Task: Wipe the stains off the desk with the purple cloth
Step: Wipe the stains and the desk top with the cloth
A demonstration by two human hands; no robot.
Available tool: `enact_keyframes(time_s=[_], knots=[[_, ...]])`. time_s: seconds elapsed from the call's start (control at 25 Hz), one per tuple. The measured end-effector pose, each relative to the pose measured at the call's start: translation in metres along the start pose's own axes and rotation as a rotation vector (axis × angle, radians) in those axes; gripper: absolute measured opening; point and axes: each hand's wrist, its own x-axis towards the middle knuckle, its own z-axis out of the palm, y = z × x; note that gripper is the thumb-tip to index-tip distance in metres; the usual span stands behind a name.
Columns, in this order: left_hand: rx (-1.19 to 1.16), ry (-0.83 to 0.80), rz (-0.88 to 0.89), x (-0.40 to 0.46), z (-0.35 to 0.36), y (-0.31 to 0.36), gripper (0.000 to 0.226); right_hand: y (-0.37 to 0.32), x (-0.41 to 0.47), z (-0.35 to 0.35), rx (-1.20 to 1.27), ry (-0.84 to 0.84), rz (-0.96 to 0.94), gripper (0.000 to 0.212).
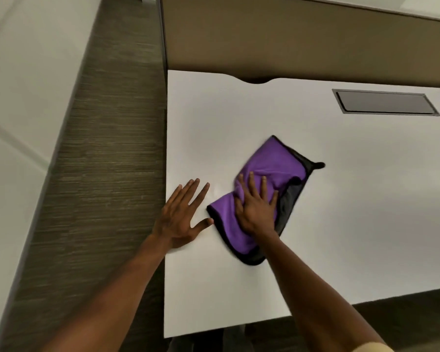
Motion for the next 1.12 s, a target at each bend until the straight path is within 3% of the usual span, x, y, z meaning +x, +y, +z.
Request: enact_keyframes(time_s=[0.12,0.24,0.44,0.68,0.88,1.0,1.12], knots=[[-0.007,0.032,0.028,0.001,-0.001,0.002,0.085,-0.023,-0.024,0.006,-0.044,-0.051,-0.241,0.062],[0.031,0.0,0.024,0.002,-0.002,0.002,0.087,0.0,-0.064,0.006,-0.049,-0.121,-0.386,0.061],[0.162,-0.077,0.002,0.0,0.001,0.006,0.088,0.052,-0.139,-0.005,-0.041,-0.212,-0.428,0.061],[0.168,-0.086,-0.005,-0.001,0.0,0.01,0.088,0.061,-0.169,-0.003,-0.033,-0.264,-0.456,0.063],[0.1,-0.068,0.016,0.003,-0.001,0.01,0.089,0.005,-0.18,0.022,-0.08,-0.248,-0.621,0.068],[0.055,-0.071,0.006,0.002,-0.004,0.008,0.087,-0.031,-0.164,0.029,-0.032,-0.276,-0.622,0.068],[-0.176,0.007,-0.06,0.003,-0.009,0.004,0.079,-0.053,-0.134,0.028,-0.043,-0.236,-0.591,0.064]])
